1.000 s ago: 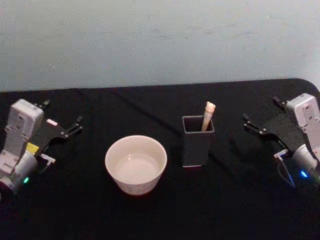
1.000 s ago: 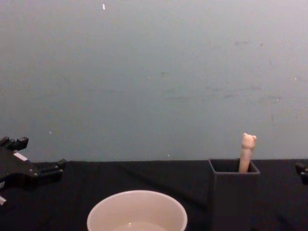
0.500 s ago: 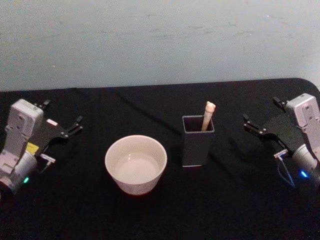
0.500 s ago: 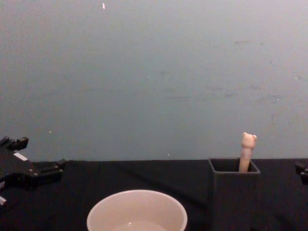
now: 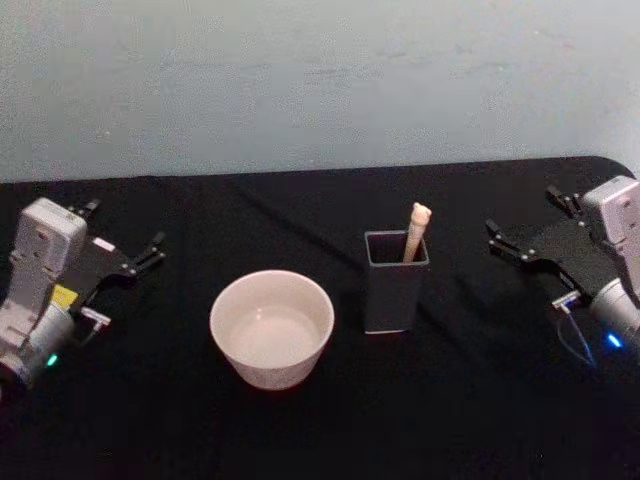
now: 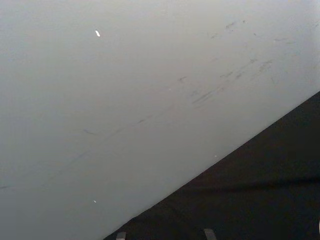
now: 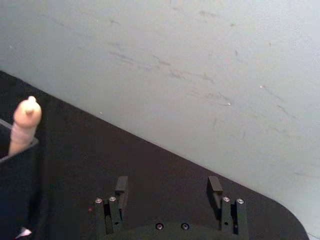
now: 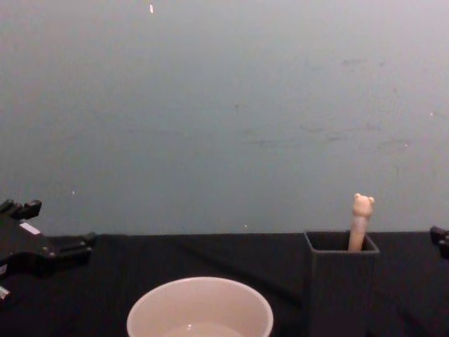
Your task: Pick up the stirring spoon with one hand, stir inside the cup, then place it back in its original position.
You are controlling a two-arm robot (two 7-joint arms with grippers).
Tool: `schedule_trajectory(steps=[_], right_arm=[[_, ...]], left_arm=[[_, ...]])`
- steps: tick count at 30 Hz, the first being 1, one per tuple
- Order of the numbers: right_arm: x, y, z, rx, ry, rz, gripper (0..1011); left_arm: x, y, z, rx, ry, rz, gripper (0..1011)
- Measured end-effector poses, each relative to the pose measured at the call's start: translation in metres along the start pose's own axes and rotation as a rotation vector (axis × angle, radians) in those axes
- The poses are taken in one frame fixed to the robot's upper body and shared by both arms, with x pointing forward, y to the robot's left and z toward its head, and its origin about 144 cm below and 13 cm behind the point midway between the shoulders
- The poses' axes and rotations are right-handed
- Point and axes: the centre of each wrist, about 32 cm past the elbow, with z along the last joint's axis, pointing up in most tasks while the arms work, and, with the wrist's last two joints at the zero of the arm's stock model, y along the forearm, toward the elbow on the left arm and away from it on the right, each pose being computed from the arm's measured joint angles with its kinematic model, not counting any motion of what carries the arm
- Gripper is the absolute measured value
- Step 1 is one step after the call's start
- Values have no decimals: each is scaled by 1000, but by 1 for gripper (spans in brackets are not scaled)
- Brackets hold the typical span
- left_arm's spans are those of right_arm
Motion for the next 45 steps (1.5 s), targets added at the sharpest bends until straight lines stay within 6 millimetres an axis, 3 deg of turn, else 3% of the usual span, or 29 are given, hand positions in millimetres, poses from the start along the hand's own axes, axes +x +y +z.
schedule_trajectory(steps=[11,23,33,45], right_arm=[[28,-28,10,-22,135,167,1002],[26,-48,18,-6,219,345,1002],[17,-38,30,7,263,418,1003],[1,-3,43,8,297,425,1003]], left_arm=[[0,0,0,0,0,0,1001],[0,0,0,0,0,0,1001],[0,0,0,0,0,0,1001],[0,0,0,0,0,0,1001]])
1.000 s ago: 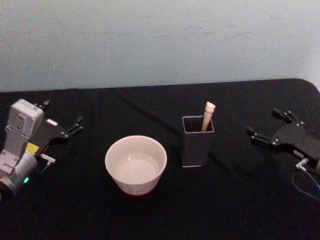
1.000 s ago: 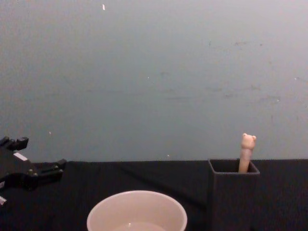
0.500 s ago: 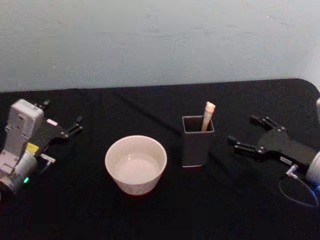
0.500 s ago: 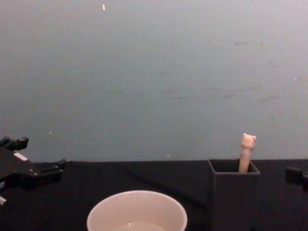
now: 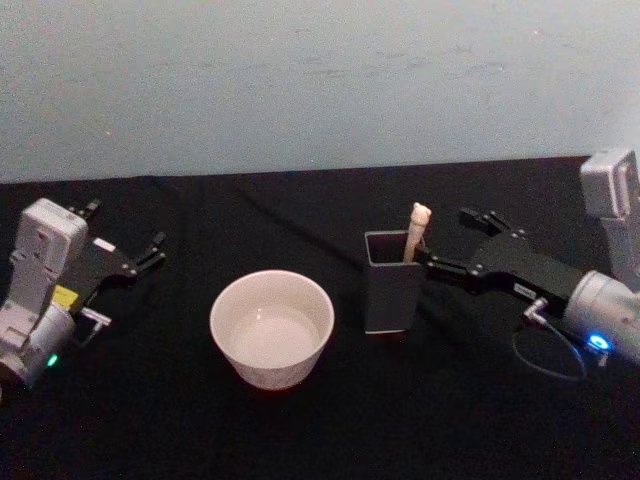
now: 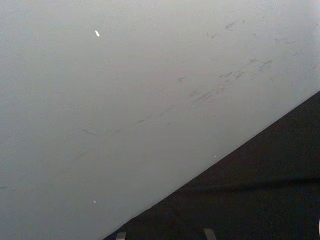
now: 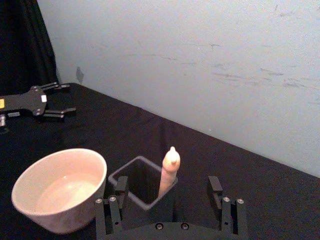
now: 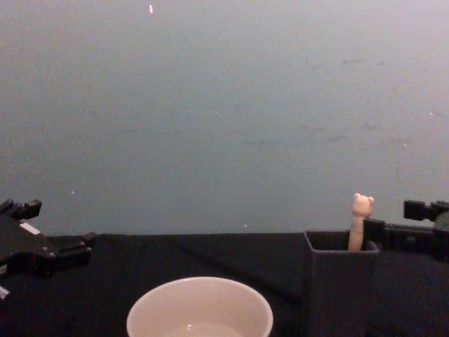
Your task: Pick up the stirring spoon with one hand, stir inside the cup, then place it back in its original position.
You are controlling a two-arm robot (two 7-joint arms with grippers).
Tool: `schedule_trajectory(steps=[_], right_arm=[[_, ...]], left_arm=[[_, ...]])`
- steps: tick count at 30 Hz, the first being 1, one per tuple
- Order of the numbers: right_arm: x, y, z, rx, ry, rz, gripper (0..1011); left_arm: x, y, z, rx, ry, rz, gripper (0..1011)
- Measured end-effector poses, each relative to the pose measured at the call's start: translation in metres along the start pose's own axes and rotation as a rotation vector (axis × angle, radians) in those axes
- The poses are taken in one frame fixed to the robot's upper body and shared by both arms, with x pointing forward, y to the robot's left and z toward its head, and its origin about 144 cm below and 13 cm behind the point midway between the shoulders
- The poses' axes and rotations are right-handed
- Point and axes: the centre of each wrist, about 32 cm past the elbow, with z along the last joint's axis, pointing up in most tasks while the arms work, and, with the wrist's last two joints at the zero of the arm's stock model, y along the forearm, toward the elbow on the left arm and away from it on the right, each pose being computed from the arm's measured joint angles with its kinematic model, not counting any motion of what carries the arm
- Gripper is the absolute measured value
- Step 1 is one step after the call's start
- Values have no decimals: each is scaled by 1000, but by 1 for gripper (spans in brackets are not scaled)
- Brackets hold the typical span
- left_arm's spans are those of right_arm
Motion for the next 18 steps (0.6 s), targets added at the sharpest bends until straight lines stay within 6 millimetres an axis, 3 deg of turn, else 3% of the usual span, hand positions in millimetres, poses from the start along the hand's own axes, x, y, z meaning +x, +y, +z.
schedule_trajectory(steps=[18], right_arm=[[4,34,0,-13,31,-25,1003]], left_arm=[[0,0,0,0,0,0,1001]])
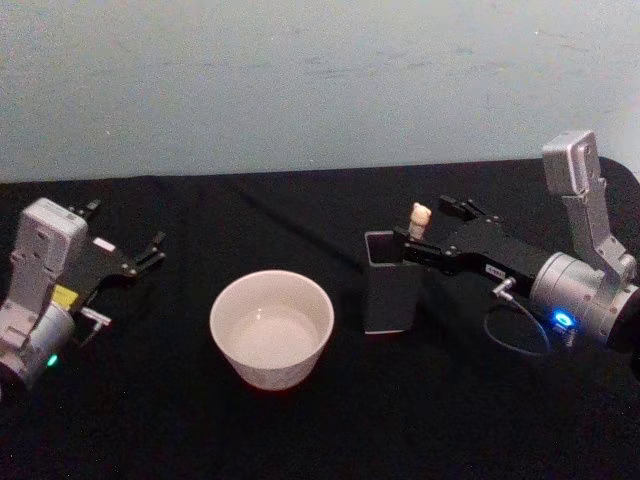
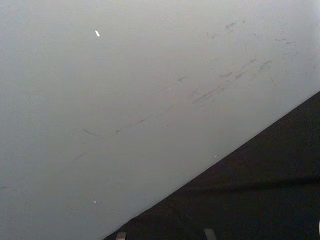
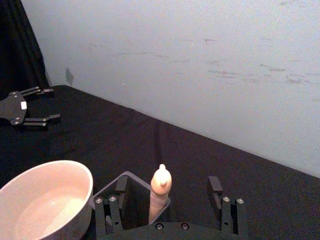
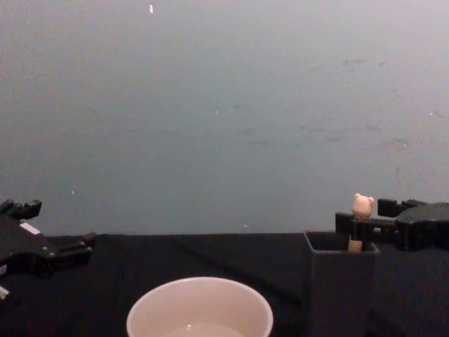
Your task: Pick up the stirring spoon with one hand, stir inside the cup, then place it back in its original position.
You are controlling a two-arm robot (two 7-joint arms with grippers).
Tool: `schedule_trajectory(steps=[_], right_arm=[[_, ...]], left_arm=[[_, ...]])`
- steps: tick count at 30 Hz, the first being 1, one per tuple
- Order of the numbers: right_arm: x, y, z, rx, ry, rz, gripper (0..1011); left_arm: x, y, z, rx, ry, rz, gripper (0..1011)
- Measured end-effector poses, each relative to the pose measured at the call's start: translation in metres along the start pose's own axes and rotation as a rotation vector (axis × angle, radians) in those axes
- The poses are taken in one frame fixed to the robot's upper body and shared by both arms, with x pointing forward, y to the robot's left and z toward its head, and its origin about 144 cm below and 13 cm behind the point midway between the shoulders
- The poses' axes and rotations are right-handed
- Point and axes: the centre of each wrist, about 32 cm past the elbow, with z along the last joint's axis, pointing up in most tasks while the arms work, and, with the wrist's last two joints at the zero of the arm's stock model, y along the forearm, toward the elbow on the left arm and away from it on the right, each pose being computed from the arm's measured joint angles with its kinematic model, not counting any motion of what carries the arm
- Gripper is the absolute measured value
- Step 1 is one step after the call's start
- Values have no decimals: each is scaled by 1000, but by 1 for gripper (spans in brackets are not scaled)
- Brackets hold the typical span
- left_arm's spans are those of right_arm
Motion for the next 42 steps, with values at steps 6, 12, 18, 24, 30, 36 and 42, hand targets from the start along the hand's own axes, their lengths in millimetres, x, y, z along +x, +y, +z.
schedule_trajectory(steps=[6,12,18,24,30,36,42], right_arm=[[0,1,0,0,1,-2,1003],[0,0,0,0,0,-1,1003],[0,0,0,0,0,0,1002],[0,0,0,0,0,0,1002],[0,0,0,0,-1,0,905],[0,0,0,1,-1,1,735],[0,0,0,1,-1,1,536]], left_arm=[[0,0,0,0,0,0,1002],[0,0,0,0,0,0,1001],[0,0,0,0,0,0,1001],[0,0,0,0,0,0,1001],[0,0,0,0,0,0,1001],[0,0,0,0,0,0,1001],[0,0,0,0,0,0,1001]])
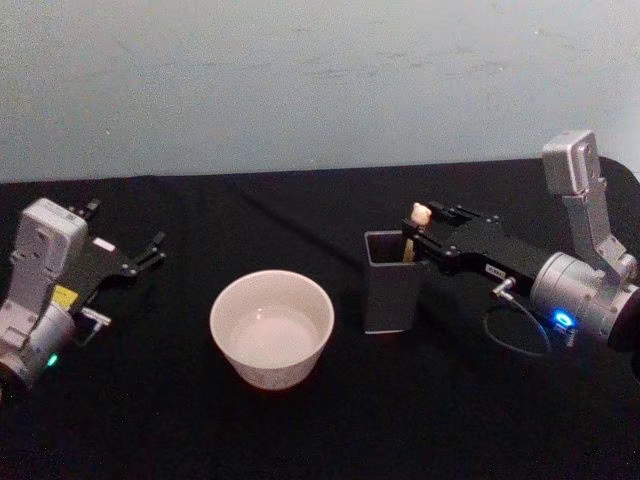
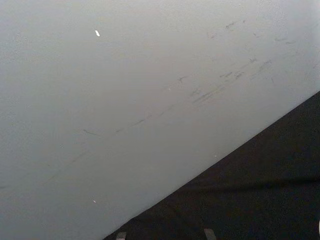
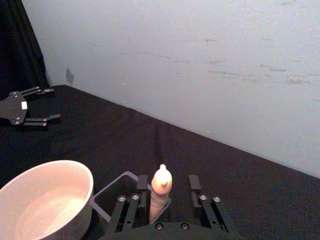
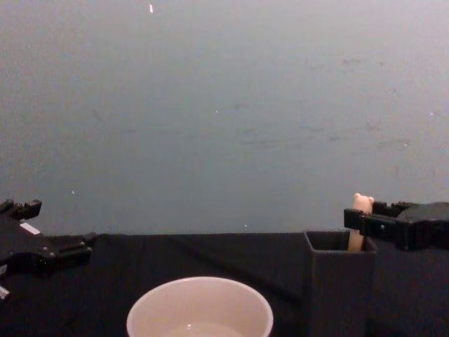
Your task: Pick up the stirring spoon with one hand, stir inside the cup, then place it back in its original position.
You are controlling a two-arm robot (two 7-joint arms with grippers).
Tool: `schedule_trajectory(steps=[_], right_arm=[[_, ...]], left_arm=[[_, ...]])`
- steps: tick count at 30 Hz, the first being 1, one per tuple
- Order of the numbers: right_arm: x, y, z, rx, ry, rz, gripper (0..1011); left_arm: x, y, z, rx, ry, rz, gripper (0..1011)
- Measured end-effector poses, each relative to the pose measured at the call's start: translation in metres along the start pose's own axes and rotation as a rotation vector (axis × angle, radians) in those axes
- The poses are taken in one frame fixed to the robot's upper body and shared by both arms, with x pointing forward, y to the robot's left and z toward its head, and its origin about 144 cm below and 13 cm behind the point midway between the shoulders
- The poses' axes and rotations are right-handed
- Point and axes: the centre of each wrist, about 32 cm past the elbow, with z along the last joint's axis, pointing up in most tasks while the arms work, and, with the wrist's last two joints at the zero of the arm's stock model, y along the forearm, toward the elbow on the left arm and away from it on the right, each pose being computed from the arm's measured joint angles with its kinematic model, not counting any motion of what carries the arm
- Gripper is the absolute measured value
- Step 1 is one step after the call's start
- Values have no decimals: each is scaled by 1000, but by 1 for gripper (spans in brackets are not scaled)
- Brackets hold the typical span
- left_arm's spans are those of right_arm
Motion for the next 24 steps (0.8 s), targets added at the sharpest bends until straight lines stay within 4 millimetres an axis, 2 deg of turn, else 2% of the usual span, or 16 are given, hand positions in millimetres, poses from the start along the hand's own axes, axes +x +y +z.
schedule_trajectory(steps=[11,24], right_arm=[[0,0,0,0,0,0,212],[0,0,0,0,0,0,212]], left_arm=[[0,0,0,0,0,0,1001],[0,0,0,0,0,0,1001]])
